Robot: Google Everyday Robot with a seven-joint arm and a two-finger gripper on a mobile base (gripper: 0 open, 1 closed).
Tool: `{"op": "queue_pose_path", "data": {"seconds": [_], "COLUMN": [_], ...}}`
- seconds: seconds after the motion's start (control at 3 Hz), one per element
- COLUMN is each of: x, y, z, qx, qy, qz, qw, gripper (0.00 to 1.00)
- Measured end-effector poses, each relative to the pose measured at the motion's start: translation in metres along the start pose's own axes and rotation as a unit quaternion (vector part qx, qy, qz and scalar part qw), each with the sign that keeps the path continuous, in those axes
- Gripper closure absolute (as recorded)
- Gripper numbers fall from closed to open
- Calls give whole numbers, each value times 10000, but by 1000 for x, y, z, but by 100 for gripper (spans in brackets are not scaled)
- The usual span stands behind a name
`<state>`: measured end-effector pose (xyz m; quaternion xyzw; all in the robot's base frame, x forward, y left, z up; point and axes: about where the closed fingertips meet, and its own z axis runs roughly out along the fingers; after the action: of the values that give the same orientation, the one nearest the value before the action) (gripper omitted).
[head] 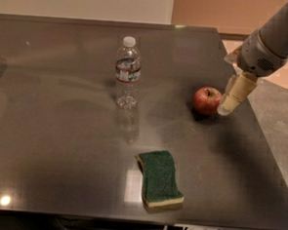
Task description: Move apple near water bottle
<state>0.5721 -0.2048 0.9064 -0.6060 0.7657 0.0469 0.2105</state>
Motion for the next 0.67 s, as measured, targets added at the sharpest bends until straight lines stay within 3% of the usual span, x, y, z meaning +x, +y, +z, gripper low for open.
{"op": "queue_pose_path", "data": {"seconds": [0.67], "x": [1], "y": [1], "z": [42], "qx": [-252], "qy": [-156], "qz": [-95], "qw": [9995], "gripper": [0]}}
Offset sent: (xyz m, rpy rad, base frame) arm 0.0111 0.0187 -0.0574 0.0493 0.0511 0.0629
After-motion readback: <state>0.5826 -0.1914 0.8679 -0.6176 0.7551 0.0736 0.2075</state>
